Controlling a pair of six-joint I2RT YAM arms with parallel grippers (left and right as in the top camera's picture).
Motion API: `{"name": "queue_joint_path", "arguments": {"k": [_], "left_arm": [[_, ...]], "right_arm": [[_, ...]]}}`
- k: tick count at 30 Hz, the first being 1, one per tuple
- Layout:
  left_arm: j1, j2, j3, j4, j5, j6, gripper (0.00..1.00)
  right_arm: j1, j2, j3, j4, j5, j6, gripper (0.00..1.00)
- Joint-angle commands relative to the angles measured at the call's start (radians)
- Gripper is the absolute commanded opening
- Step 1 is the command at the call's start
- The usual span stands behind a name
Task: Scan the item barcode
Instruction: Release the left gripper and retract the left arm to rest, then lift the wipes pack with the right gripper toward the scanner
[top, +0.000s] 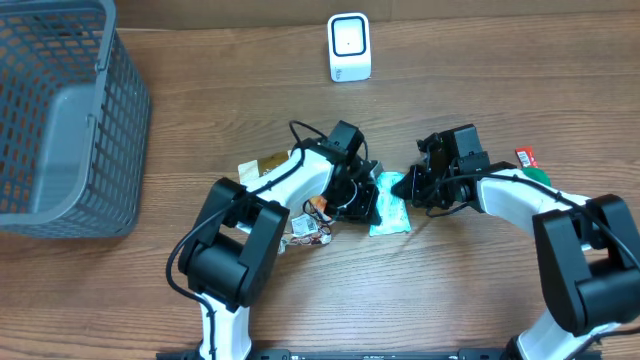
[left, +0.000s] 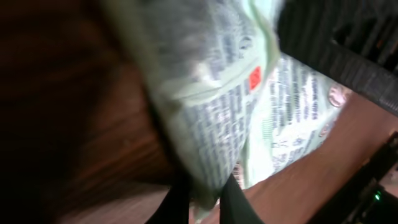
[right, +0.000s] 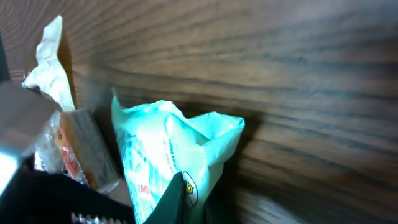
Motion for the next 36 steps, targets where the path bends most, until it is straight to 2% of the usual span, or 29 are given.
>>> {"name": "queue_joint_path", "arguments": {"k": [1, 4, 10, 15, 20, 24, 25, 28, 29, 30, 31, 34, 36], "left_arm": [[0.045, -0.09, 0.035, 0.013, -0.168, -0.018, 0.11], [0.061, -0.136, 0.035, 0.012, -0.296, -0.055, 0.14], [0.066, -0.198, 0.035, 0.012, -0.315, -0.06, 0.12], [0.1, -0.332, 0.035, 0.015, -0.407, -0.089, 0.11], [0.195, -0.478, 0.035, -0.006, -0.583, -0.094, 0.14], [0.326, -0.543, 0.035, -0.039, -0.685, -0.095, 0.22], [0.354, -0.545, 0.035, -0.045, -0.695, -0.095, 0.31], [0.429, -0.538, 0.035, -0.053, -0.697, -0.095, 0.38], [0.448, -0.532, 0.035, -0.053, -0.697, -0.095, 0.44], [0.465, -0.526, 0.035, -0.052, -0.697, -0.095, 0.56], [0.475, -0.522, 0.035, -0.052, -0.697, -0.095, 0.63], [0.504, -0.509, 0.035, -0.053, -0.697, -0.095, 1.0], [0.509, -0.508, 0.035, -0.053, -0.697, -0.095, 1.0]], "right_arm": [[-0.002, -0.134, -0.002, -0.004, 0.046, -0.102, 0.04], [0.001, -0.233, -0.002, -0.032, 0.046, -0.143, 0.04], [0.0, -0.365, -0.002, -0.093, 0.045, -0.143, 0.04], [-0.002, -0.415, -0.002, -0.106, 0.034, -0.142, 0.04], [-0.001, -0.417, -0.002, -0.082, -0.012, -0.143, 0.04], [0.001, -0.418, -0.002, -0.045, -0.01, -0.175, 0.04], [0.001, -0.419, -0.002, -0.042, -0.002, -0.188, 0.04], [0.001, -0.419, -0.002, -0.028, 0.04, -0.192, 0.04], [0.001, -0.419, -0.002, -0.019, 0.052, -0.193, 0.04], [0.001, -0.419, -0.002, -0.004, 0.066, -0.194, 0.04], [0.002, -0.419, 0.001, 0.006, 0.075, -0.196, 0.04], [0.021, -0.419, 0.032, -0.005, 0.138, -0.226, 0.04], [0.066, -0.419, 0.091, -0.044, 0.241, -0.283, 0.04]]}}
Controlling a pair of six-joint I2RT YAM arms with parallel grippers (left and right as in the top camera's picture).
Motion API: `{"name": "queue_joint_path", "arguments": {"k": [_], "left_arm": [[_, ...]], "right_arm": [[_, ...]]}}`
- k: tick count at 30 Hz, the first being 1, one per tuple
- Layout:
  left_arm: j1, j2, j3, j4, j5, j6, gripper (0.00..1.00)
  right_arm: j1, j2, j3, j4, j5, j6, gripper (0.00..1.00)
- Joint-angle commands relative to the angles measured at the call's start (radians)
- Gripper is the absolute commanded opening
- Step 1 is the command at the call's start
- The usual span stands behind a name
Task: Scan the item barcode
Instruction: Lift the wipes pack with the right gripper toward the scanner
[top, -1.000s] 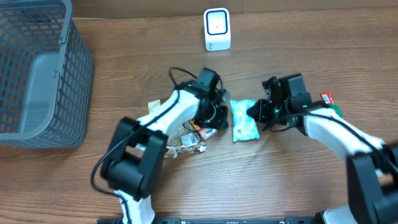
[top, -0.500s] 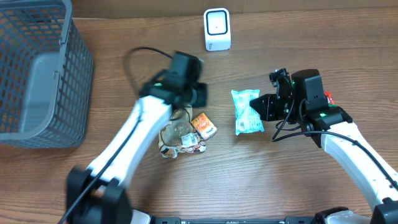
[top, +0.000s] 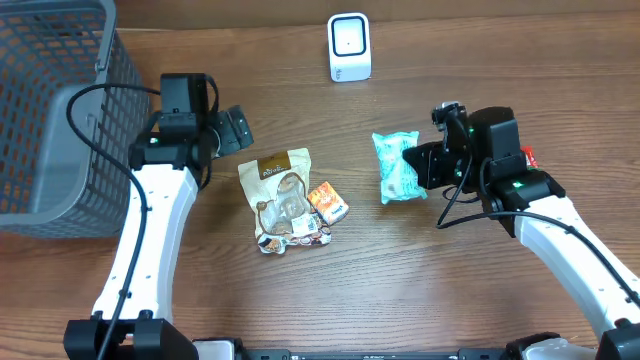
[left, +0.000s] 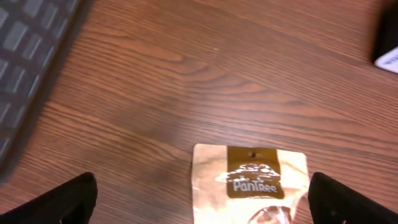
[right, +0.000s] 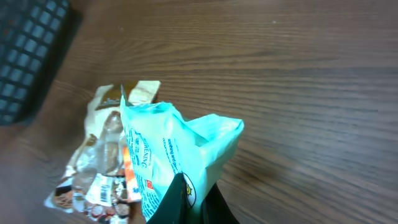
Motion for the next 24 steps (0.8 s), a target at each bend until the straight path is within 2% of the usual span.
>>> {"name": "queue_joint_path", "arguments": {"k": [1, 5, 9, 14, 16, 21, 24], "left_arm": [[0.01, 0.014, 0.01, 0.0, -0.019, -0.006, 1.0], [0.01, 0.014, 0.01, 0.0, -0.019, -0.006, 1.0], [0.01, 0.014, 0.01, 0.0, -0.019, -0.006, 1.0], [0.01, 0.014, 0.01, 0.0, -0.019, -0.006, 1.0], [0.01, 0.014, 0.01, 0.0, -0.019, -0.006, 1.0], [0.01, 0.014, 0.01, 0.0, -0.019, -0.006, 1.0], [0.01, 0.014, 0.01, 0.0, -0.019, -0.006, 1.0]], "right_arm": [[0.101, -0.03, 0.141, -0.05, 0.232, -0.129, 0.04], [0.193, -0.03, 0.229, -0.074, 0.442, -0.265, 0.03], [0.275, -0.03, 0.327, -0.054, 0.658, -0.481, 0.03], [0.323, -0.028, 0.376, 0.068, 0.791, -0.784, 0.03], [0.335, -0.024, 0.376, 0.139, 0.834, -0.859, 0.03], [0.34, 0.013, 0.38, 0.294, 0.859, -0.93, 0.03], [0.34, 0.074, 0.449, 0.275, 0.872, -0.959, 0.03]]}}
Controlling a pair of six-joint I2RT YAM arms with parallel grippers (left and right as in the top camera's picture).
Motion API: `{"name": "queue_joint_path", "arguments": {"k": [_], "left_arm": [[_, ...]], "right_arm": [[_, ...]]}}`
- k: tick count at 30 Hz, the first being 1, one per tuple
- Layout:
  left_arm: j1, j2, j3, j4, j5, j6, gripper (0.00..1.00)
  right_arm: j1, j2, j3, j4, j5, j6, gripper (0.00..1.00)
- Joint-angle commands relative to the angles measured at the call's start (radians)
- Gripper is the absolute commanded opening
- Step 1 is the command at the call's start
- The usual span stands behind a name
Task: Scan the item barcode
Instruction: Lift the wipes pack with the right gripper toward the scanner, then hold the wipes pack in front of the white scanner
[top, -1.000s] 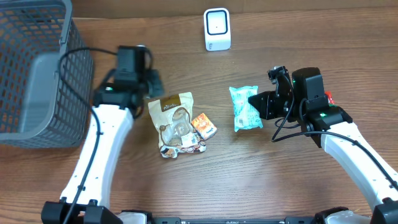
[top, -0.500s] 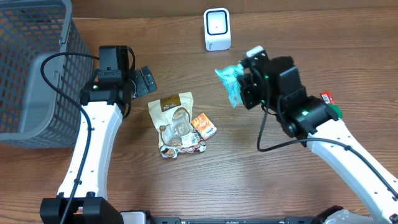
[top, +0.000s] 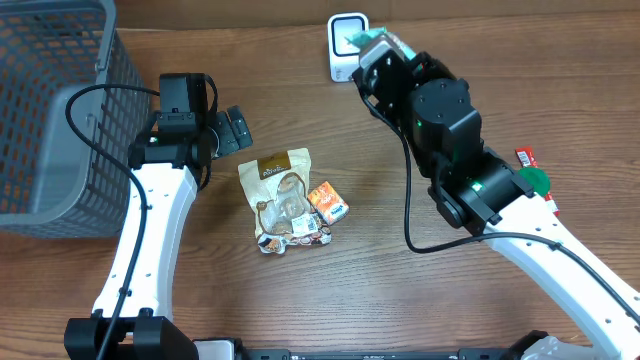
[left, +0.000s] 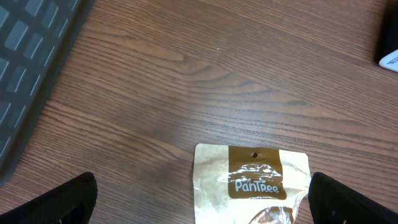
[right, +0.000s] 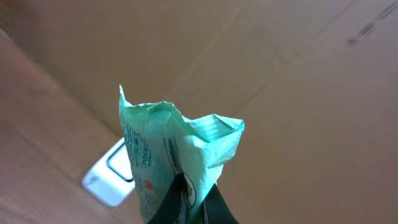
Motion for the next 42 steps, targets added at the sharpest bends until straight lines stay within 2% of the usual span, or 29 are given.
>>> {"name": "queue_joint_path", "arguments": {"k": [1, 5, 7, 18, 23, 32, 35, 42], "left_arm": [[0.003, 0.008, 0.01, 0.001, -0.013, -0.007, 1.0], [0.003, 0.008, 0.01, 0.001, -0.013, -0.007, 1.0], [0.003, 0.008, 0.01, 0.001, -0.013, -0.007, 1.0], [0.003, 0.008, 0.01, 0.001, -0.013, -0.007, 1.0], [0.003, 0.008, 0.01, 0.001, -0.013, -0.007, 1.0], [0.003, 0.008, 0.01, 0.001, -0.013, -0.007, 1.0], [0.003, 0.008, 0.01, 0.001, -0.013, -0.007, 1.0], [0.003, 0.008, 0.01, 0.001, -0.013, -0.007, 1.0]], "right_arm": [[0.005, 0.089, 0.135, -0.035, 0.06, -0.087, 0.03], [0.005, 0.213, 0.35, -0.194, 0.07, -0.074, 0.03], [0.005, 0.264, 0.413, -0.198, 0.081, -0.068, 0.03], [0.003, 0.453, 0.433, 0.029, 0.018, -0.06, 0.03], [-0.016, 0.541, 0.433, 0.19, 0.018, 0.077, 0.03], [-0.087, 0.726, 0.433, 0.51, 0.019, 0.089, 0.03], [-0.105, 0.767, 0.433, 0.6, 0.019, 0.137, 0.03], [-0.119, 0.816, 0.433, 0.647, 0.019, 0.24, 0.03]]}}
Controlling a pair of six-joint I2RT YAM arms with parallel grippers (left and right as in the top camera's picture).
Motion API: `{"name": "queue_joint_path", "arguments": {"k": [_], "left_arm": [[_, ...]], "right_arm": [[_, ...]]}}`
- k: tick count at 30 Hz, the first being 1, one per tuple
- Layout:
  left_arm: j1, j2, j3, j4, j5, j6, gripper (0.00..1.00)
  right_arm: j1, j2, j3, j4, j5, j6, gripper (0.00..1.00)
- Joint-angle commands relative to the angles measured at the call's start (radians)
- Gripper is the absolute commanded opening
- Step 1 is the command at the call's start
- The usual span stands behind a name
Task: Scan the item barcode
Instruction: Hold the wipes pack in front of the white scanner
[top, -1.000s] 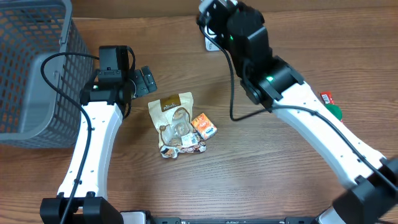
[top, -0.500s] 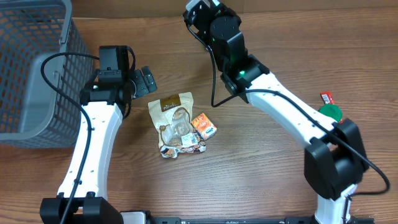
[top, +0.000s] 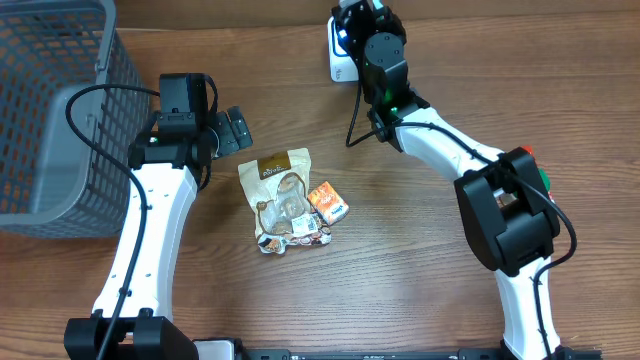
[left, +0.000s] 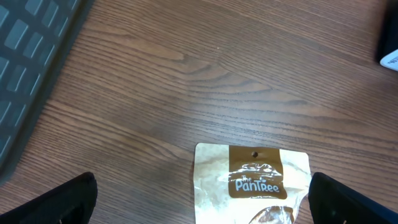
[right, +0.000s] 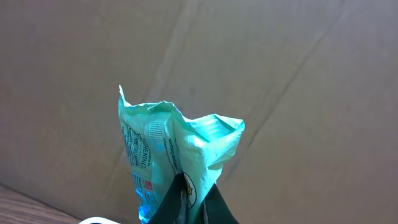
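My right gripper (right: 189, 188) is shut on the lower edge of a mint-green printed packet (right: 166, 149), which stands upright against a cardboard wall. In the overhead view the right gripper (top: 362, 24) hangs directly over the white scanner (top: 342, 63) at the table's far edge, and the packet is hidden beneath it. Only a sliver of the scanner (right: 93, 220) shows in the right wrist view. My left gripper (top: 234, 128) stays at the left, open and holding nothing, its dark fingertips (left: 69, 198) wide apart.
A grey wire basket (top: 50, 110) fills the far left. Mid-table lie a brown Pantree pouch (top: 280, 182), also seen below the left gripper (left: 254, 183), and a small orange packet (top: 328, 202). A red and green item (top: 537, 172) lies at the right, by the right arm.
My right gripper, still shut on the green packet, has moved from just in front of the scanner to right over it. The scanner has slid almost out of its view. The left arm is unchanged.
Both grippers were at the green packet mid-table, the left shut on it. Then the left stood open near the basket while the right held the packet above the table. The right then carried it to the scanner and now holds it over it.
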Motion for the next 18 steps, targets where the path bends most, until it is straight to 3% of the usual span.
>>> {"name": "queue_joint_path", "arguments": {"k": [1, 6, 18], "left_arm": [[0.003, 0.008, 0.01, 0.004, -0.013, -0.006, 1.0], [0.003, 0.008, 0.01, 0.004, -0.013, -0.006, 1.0], [0.003, 0.008, 0.01, 0.004, -0.013, -0.006, 1.0]], "right_arm": [[0.006, 0.011, 0.031, 0.036, 0.002, 0.074, 0.04], [0.006, 0.051, 0.032, 0.137, 0.003, 0.069, 0.04], [0.005, 0.082, 0.042, 0.15, -0.033, 0.043, 0.04]]}}
